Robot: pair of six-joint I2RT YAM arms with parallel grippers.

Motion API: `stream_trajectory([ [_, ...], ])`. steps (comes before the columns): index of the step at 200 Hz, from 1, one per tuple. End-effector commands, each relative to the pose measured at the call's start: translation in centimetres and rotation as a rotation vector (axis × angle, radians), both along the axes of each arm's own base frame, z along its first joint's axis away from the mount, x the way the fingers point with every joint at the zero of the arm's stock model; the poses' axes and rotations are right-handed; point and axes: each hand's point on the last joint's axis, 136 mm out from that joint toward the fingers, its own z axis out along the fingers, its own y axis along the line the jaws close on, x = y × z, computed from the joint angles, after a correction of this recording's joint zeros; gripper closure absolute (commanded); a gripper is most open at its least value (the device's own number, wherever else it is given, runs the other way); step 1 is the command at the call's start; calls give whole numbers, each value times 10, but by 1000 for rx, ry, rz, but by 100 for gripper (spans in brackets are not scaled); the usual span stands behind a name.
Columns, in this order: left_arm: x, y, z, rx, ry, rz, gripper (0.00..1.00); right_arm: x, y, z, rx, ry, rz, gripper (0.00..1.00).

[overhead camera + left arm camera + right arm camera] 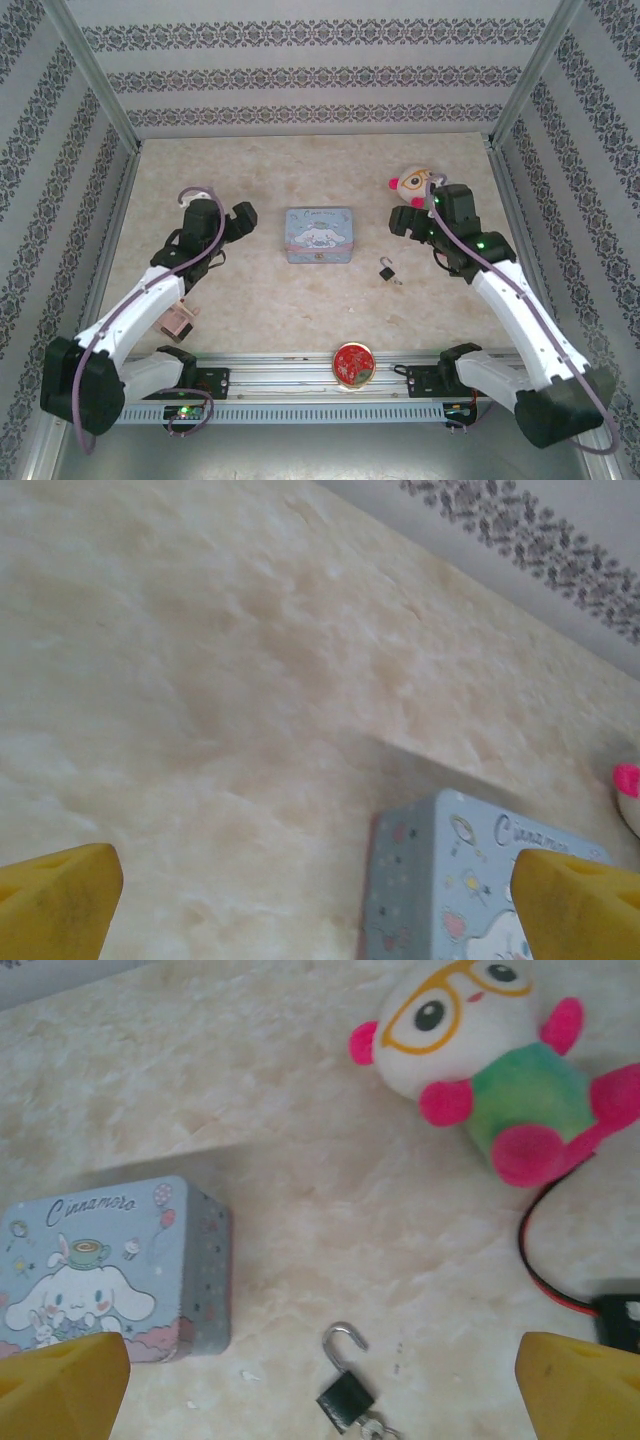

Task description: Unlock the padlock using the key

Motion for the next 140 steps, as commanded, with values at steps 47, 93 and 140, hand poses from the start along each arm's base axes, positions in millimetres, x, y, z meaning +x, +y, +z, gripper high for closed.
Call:
stream_trajectory([
  [47, -19, 76, 32, 297, -220, 211, 1, -22, -53, 5, -67, -235, -203, 2],
  [93, -16, 92, 34, 468, -321, 243, 1, -24, -76, -14, -110, -354, -299, 2],
  [140, 1, 98, 9, 560, -341, 179, 1, -12, -86, -19, -144, -480, -347, 2],
])
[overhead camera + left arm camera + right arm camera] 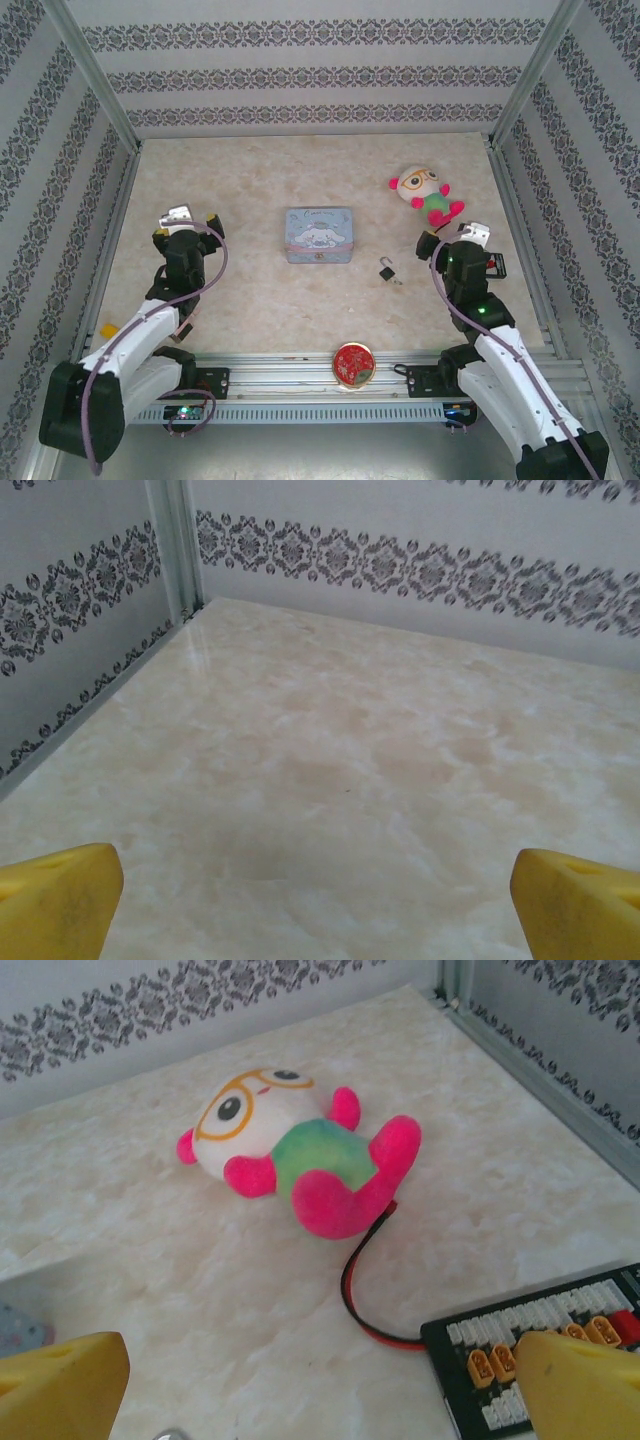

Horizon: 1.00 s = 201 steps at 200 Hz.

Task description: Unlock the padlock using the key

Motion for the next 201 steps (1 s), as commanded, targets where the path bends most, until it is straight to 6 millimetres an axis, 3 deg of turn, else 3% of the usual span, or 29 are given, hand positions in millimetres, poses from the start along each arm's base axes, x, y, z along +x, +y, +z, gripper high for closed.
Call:
stream_trajectory([
  [1, 14, 4, 18, 80, -101, -33, 1, 13, -11, 26, -36, -159, -51, 2],
  [36, 31, 6, -5, 110, -64, -100, 1, 22, -19, 26, -83, -181, -78, 2],
  [43, 33, 6, -12, 117, -47, -111, 1, 21, -21, 12, -95, -152, -82, 2],
  [73, 41, 0, -33, 122, -6, -165, 1, 26, -22, 6, -118, -145, -81, 2],
  [129, 50, -9, -64, 62, -3, -278, 1, 25, -26, 1, -162, -161, -80, 2],
  [165, 60, -23, -84, -34, 29, -454, 1, 26, -27, -2, -177, -179, -67, 2],
  [201, 60, -25, -84, -44, 23, -484, 1, 35, -26, -11, -190, -171, -45, 2],
])
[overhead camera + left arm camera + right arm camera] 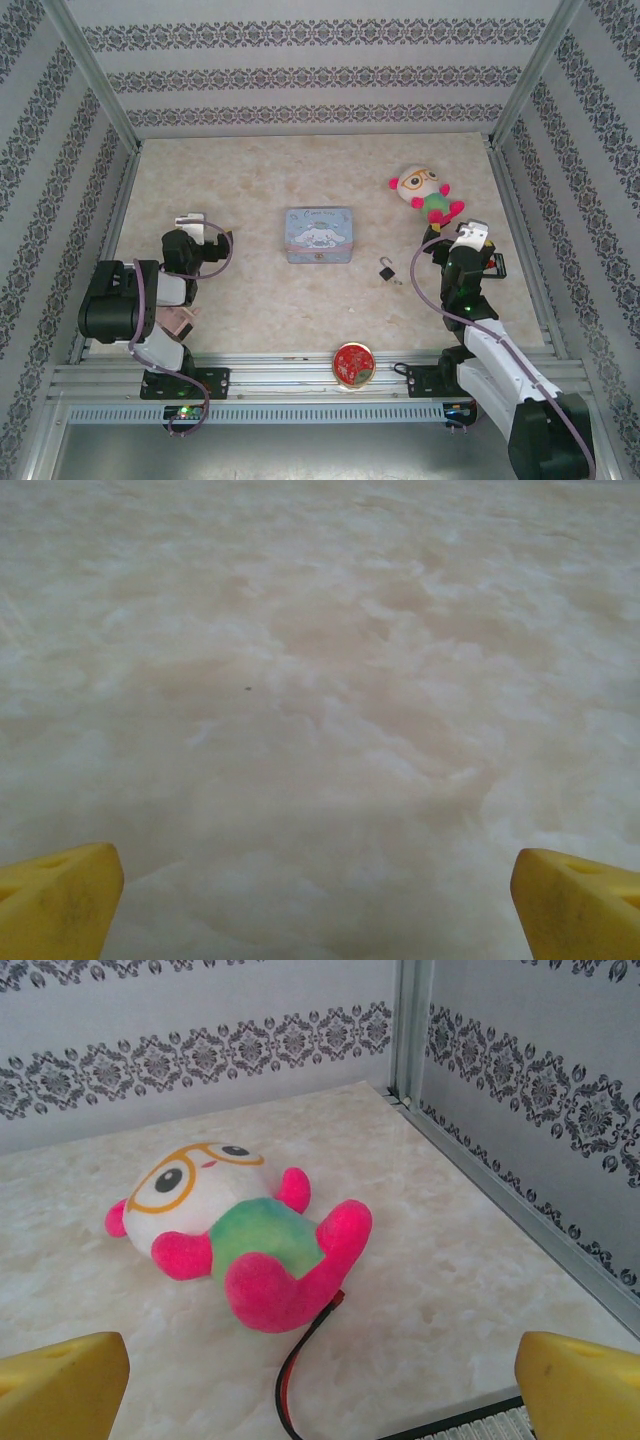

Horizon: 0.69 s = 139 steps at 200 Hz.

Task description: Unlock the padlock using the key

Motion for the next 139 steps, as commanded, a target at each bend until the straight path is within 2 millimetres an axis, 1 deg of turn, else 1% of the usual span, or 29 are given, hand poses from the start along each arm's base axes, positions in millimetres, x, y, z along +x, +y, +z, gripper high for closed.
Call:
stream_trajectory([
  [1, 10, -11, 26, -28, -99, -83, 1, 7, 1, 1, -23, -30, 23, 2],
  [18, 12, -4, 26, -18, -101, -31, 1, 15, 3, -3, -45, -34, 43, 2],
  [39, 11, 9, 25, -7, -103, 61, 1, 29, 10, -8, -79, -32, 92, 2],
  [42, 10, 10, 25, -7, -102, 66, 1, 31, 11, -11, -82, -22, 102, 2],
  [55, 11, 10, 25, -6, -104, 67, 1, 40, 16, -13, -99, -35, 130, 2],
  [99, 9, 5, 26, -7, -110, 36, 1, 66, 26, -36, -139, -1, 194, 2],
  [108, 11, 4, 26, -8, -103, 29, 1, 71, 29, -43, -138, 19, 207, 2],
  [112, 11, 3, 26, -6, -100, 25, 1, 72, 29, -47, -139, 28, 210, 2],
  [122, 12, 2, 25, -4, -96, 20, 1, 75, 29, -48, -130, 20, 216, 2],
  [133, 11, 0, 25, -7, -98, 8, 1, 76, 27, -56, -118, 37, 219, 2],
  [139, 11, -1, 25, -6, -97, 3, 1, 78, 26, -56, -109, 25, 216, 2],
])
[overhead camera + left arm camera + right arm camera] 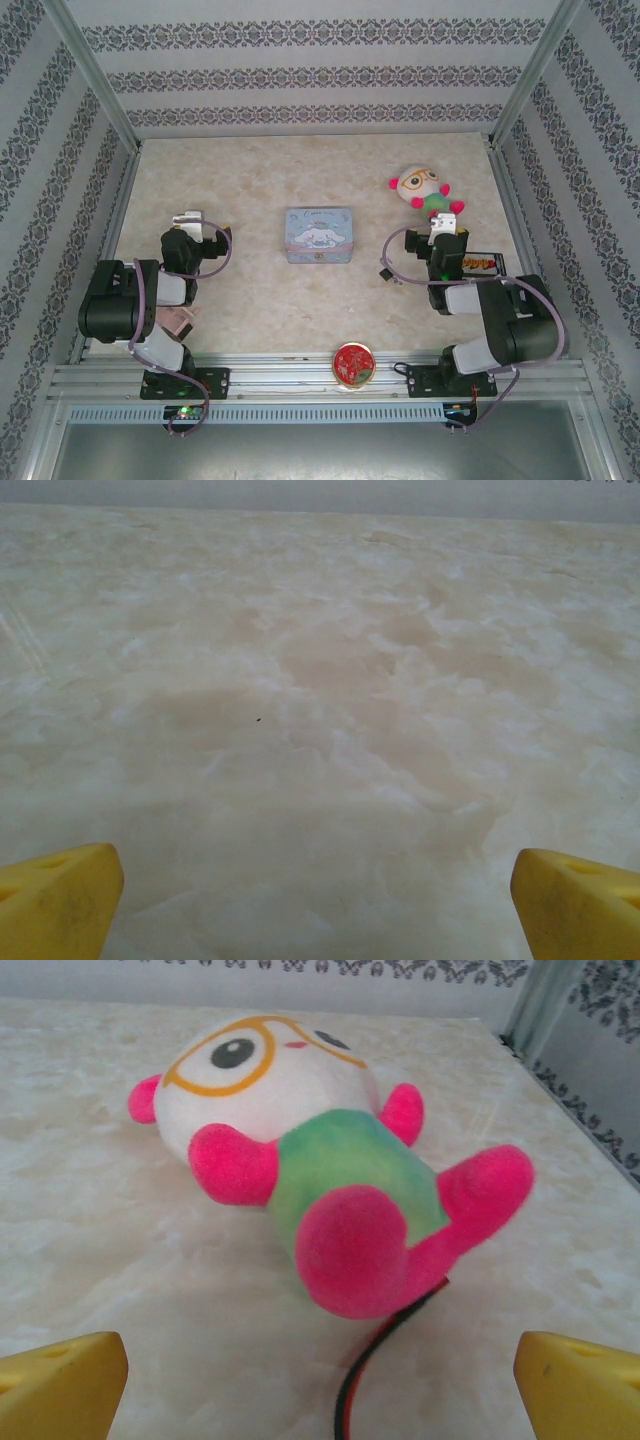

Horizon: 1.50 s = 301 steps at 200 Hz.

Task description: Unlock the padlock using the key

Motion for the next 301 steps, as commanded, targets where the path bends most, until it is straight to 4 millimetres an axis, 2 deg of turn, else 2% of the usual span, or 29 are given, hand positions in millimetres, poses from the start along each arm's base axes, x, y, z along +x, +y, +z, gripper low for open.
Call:
stream_trajectory([
  [1, 7, -7, 15, 0, -54, -40, 1, 16, 0, 21, 23, -105, 25, 2],
  [20, 7, -9, 15, 0, -50, -52, 1, 17, -3, 20, 50, -90, 27, 2],
  [35, 8, -9, 15, 1, -51, -53, 1, 20, -18, 18, 88, -79, -40, 2],
  [42, 8, -9, 15, 1, -51, -54, 1, 20, -19, 19, 84, -80, -41, 2],
  [71, 8, -9, 15, 1, -50, -54, 1, 21, -16, 18, 76, -74, -33, 2],
  [81, 8, -9, 15, 2, -50, -55, 1, 21, -2, 11, 80, -43, 60, 2],
  [83, 8, -10, 15, 1, -50, -56, 1, 27, 2, 19, 82, -58, 85, 2],
  [88, 8, -10, 15, 1, -50, -56, 1, 30, 9, 20, 80, -51, 125, 2],
  [301, 8, -10, 15, 1, -50, -56, 1, 29, 7, 20, 88, -50, 128, 2],
])
